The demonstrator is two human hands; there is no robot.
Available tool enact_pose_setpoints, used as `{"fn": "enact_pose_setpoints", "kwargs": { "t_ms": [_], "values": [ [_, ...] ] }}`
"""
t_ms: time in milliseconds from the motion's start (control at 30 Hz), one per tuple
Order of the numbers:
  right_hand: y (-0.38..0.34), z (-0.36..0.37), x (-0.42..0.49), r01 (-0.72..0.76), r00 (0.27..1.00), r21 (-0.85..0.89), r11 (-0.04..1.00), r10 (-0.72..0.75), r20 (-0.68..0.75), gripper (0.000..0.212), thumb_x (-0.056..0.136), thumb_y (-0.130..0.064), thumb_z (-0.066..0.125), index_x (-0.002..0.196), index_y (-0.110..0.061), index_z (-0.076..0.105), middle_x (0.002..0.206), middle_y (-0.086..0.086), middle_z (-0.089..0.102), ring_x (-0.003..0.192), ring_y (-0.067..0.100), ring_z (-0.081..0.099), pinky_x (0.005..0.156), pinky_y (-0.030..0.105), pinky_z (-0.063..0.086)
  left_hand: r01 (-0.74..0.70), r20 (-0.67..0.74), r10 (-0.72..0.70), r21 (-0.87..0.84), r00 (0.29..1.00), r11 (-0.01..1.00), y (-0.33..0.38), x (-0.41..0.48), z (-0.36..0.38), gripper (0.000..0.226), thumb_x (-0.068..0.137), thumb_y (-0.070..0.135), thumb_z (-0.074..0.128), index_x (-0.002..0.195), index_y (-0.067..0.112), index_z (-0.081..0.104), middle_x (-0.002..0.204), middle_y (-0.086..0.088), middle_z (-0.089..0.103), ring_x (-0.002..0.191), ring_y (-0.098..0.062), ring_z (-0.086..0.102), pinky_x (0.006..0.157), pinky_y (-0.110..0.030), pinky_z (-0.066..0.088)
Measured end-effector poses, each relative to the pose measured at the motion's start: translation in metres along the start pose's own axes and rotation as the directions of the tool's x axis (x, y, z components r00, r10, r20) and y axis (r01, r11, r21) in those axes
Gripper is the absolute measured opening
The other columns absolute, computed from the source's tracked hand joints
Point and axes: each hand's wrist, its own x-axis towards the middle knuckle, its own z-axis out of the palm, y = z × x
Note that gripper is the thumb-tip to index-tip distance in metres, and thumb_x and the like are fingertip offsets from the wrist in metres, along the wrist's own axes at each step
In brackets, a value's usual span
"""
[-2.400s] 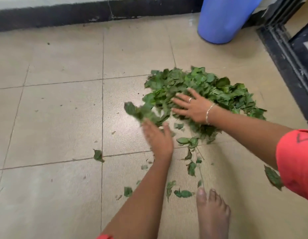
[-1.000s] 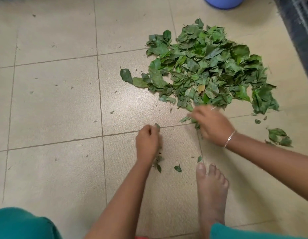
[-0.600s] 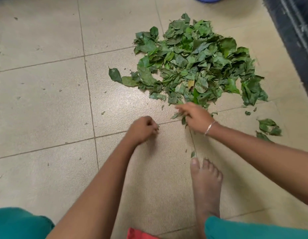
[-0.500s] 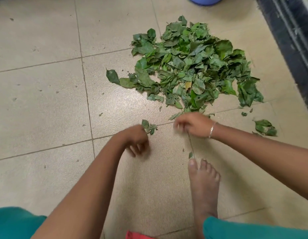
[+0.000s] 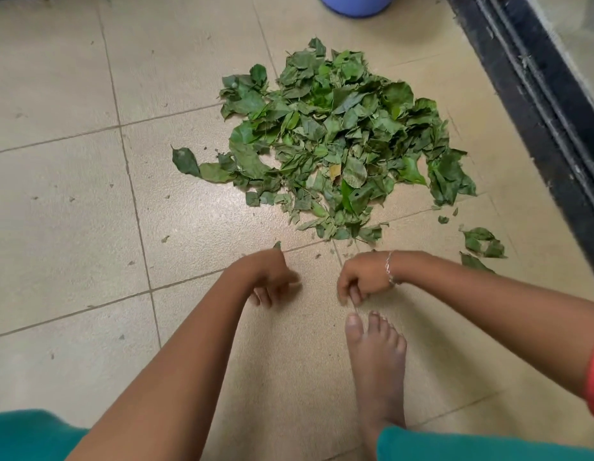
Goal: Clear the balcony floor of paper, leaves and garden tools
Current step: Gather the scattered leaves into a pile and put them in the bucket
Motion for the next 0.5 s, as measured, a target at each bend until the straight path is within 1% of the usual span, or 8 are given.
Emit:
{"fn": "enact_pose_setpoints", "kwargs": {
  "t_ms": [33, 100, 133, 167, 233, 300, 400, 500],
  "values": [
    [0.002, 0.0, 0.002, 0.041, 0.99, 0.022, 0.999, -0.037, -0.137, 0.038, 0.085, 0.009, 0.043, 0.109, -0.011, 0.065, 0.095, 0.005, 0.067, 0.082, 0.012, 0.058, 0.086, 0.035, 0.051, -0.014, 0.006, 0.014, 0.019, 1.0, 1.0, 0.0, 0.002, 0.002, 0.036, 0.098, 0.028, 0.045, 0.094, -0.002, 0.065, 0.072, -0.01, 0.065, 0.059, -0.019, 0.061, 0.056, -0.027, 0.051],
    [0.012, -0.016, -0.001, 0.083, 0.827, 0.116, 0.99, -0.004, -0.562, 0.048, 0.084, 0.012, 0.039, 0.117, -0.015, 0.059, 0.099, -0.002, 0.061, 0.091, 0.012, 0.057, 0.085, 0.03, 0.052, -0.07, -0.183, 0.07, 0.006, 0.981, 0.998, 0.002, 0.01, 0.002, 0.032, 0.097, 0.023, 0.045, 0.094, -0.003, 0.065, 0.077, -0.011, 0.066, 0.063, -0.023, 0.059, 0.059, -0.028, 0.05],
    [0.018, -0.025, -0.005, 0.111, 0.764, 0.182, 0.977, 0.033, -0.645, 0.048, 0.083, 0.014, 0.038, 0.114, -0.014, 0.06, 0.099, -0.003, 0.061, 0.091, 0.013, 0.058, 0.083, 0.031, 0.053, -0.083, -0.271, 0.075, -0.016, 0.96, 0.996, 0.003, 0.013, 0.0, 0.031, 0.097, 0.02, 0.045, 0.092, -0.003, 0.065, 0.078, -0.013, 0.066, 0.065, -0.024, 0.06, 0.061, -0.03, 0.051],
    [0.025, -0.031, -0.008, 0.139, 0.778, 0.282, 0.949, 0.071, -0.624, 0.045, 0.083, 0.015, 0.037, 0.108, -0.012, 0.063, 0.095, 0.0, 0.063, 0.088, 0.015, 0.06, 0.079, 0.031, 0.054, -0.081, -0.282, 0.063, -0.052, 0.957, 0.995, 0.003, 0.014, -0.003, 0.031, 0.097, 0.02, 0.045, 0.089, -0.004, 0.064, 0.076, -0.014, 0.065, 0.065, -0.026, 0.061, 0.062, -0.032, 0.053],
    [0.028, -0.026, -0.01, 0.112, 0.943, 0.431, 0.895, 0.042, -0.33, 0.037, 0.084, 0.016, 0.036, 0.097, -0.003, 0.065, 0.087, 0.011, 0.066, 0.075, 0.02, 0.062, 0.067, 0.031, 0.051, 0.011, -0.062, -0.015, -0.069, 0.998, 0.998, 0.006, 0.011, -0.007, 0.036, 0.098, 0.025, 0.046, 0.088, -0.005, 0.063, 0.075, -0.015, 0.065, 0.066, -0.026, 0.063, 0.06, -0.033, 0.054],
    [0.022, -0.01, -0.002, 0.019, 0.999, 0.336, 0.942, -0.006, -0.037, 0.043, 0.082, 0.018, 0.03, 0.101, 0.0, 0.065, 0.088, 0.019, 0.067, 0.068, 0.018, 0.061, 0.063, 0.032, 0.047, 0.101, 0.177, -0.116, 0.094, 0.977, 0.99, 0.01, 0.011, -0.006, 0.041, 0.096, 0.033, 0.049, 0.095, -0.005, 0.065, 0.088, -0.017, 0.069, 0.074, -0.027, 0.064, 0.063, -0.034, 0.054],
    [0.02, -0.02, 0.016, 0.023, 0.994, 0.353, 0.935, 0.017, -0.109, 0.047, 0.084, 0.016, 0.03, 0.109, -0.006, 0.063, 0.081, 0.013, 0.068, 0.058, 0.012, 0.062, 0.057, 0.027, 0.046, 0.019, 0.161, -0.06, 0.247, 0.985, 0.969, 0.028, 0.026, -0.012, 0.034, 0.096, 0.027, 0.052, 0.105, -0.003, 0.064, 0.105, -0.018, 0.069, 0.089, -0.028, 0.068, 0.074, -0.035, 0.052],
    [0.022, -0.076, 0.027, 0.091, 0.944, 0.352, 0.931, 0.031, -0.328, 0.041, 0.089, 0.01, 0.036, 0.112, -0.012, 0.062, 0.077, 0.009, 0.067, 0.055, 0.012, 0.061, 0.052, 0.023, 0.046, -0.134, -0.028, 0.141, 0.187, 0.99, 0.973, 0.055, 0.047, -0.038, 0.02, 0.094, 0.014, 0.053, 0.1, -0.002, 0.063, 0.098, -0.016, 0.07, 0.073, -0.023, 0.068, 0.065, -0.029, 0.053]
  ]
}}
